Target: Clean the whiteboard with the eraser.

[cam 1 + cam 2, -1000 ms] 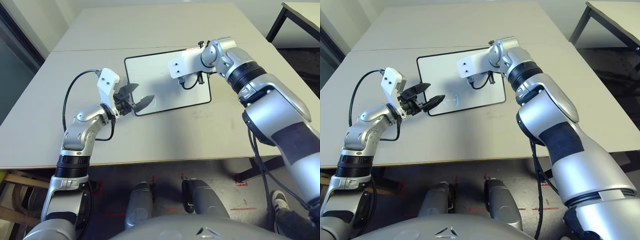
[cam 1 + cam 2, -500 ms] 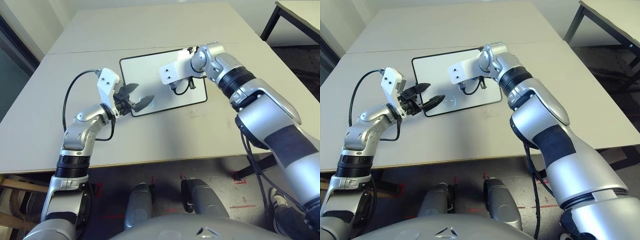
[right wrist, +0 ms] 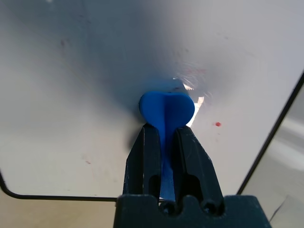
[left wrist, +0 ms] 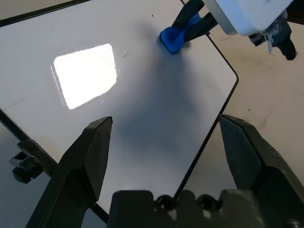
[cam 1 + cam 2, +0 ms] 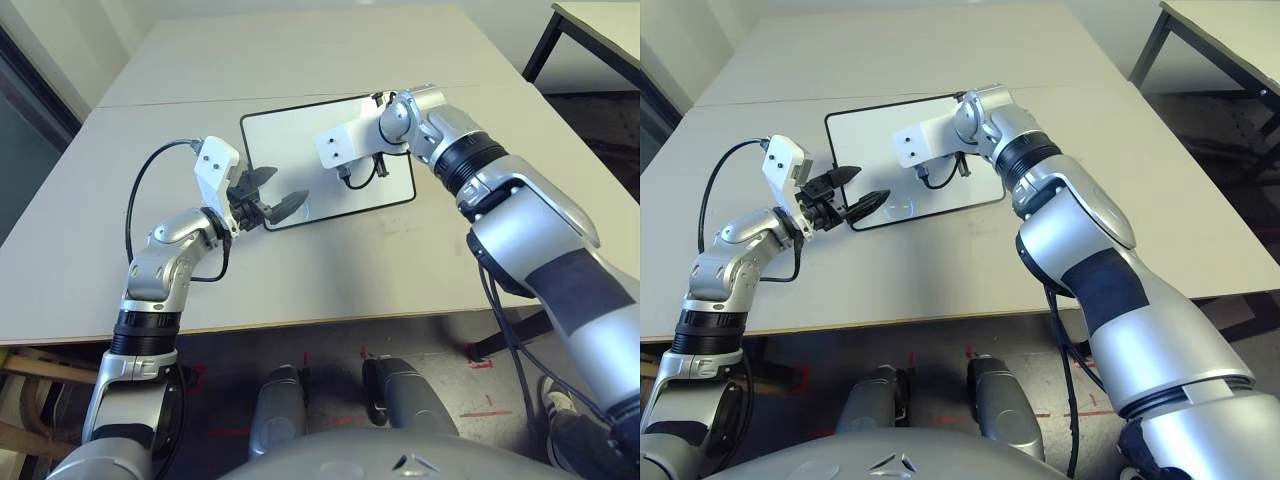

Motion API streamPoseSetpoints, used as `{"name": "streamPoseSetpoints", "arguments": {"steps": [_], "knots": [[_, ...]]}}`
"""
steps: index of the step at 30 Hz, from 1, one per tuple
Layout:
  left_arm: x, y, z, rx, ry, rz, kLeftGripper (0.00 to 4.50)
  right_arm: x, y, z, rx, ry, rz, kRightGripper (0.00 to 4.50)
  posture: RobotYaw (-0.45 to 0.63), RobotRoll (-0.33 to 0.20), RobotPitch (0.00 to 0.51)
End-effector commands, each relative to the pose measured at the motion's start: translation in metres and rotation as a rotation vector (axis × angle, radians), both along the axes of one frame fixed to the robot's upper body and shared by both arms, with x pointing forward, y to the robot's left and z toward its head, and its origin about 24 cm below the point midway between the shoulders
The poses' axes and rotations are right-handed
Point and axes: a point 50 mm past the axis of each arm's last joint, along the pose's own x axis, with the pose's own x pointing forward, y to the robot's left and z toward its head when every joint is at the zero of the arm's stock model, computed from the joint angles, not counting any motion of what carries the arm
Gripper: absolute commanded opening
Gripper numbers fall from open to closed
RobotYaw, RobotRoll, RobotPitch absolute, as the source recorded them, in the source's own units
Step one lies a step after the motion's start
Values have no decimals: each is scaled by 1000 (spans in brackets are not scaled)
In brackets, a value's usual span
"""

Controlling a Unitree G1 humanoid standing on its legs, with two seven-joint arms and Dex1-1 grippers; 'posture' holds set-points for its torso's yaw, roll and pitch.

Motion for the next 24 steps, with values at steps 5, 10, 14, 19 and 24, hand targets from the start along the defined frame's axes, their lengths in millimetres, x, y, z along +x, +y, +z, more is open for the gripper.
{"name": "streamPoseSetpoints", "arguments": {"steps": [5,10,14,19,24], "knots": [[1,-1,0,9,-7,1,4500,4,-7,14,27,-60,-41,123,8,0,76],[1,-1,0,9,-7,0,4500,5,-7,16,34,-76,-50,123,9,0,76],[1,-1,0,9,-7,0,4500,7,-12,19,31,-105,-72,123,11,0,76],[0,-1,0,8,-7,0,4500,8,-14,22,43,-118,-86,123,11,0,76],[1,-2,-1,6,-6,-1,4500,8,-18,25,44,-105,-91,123,3,0,76]]}}
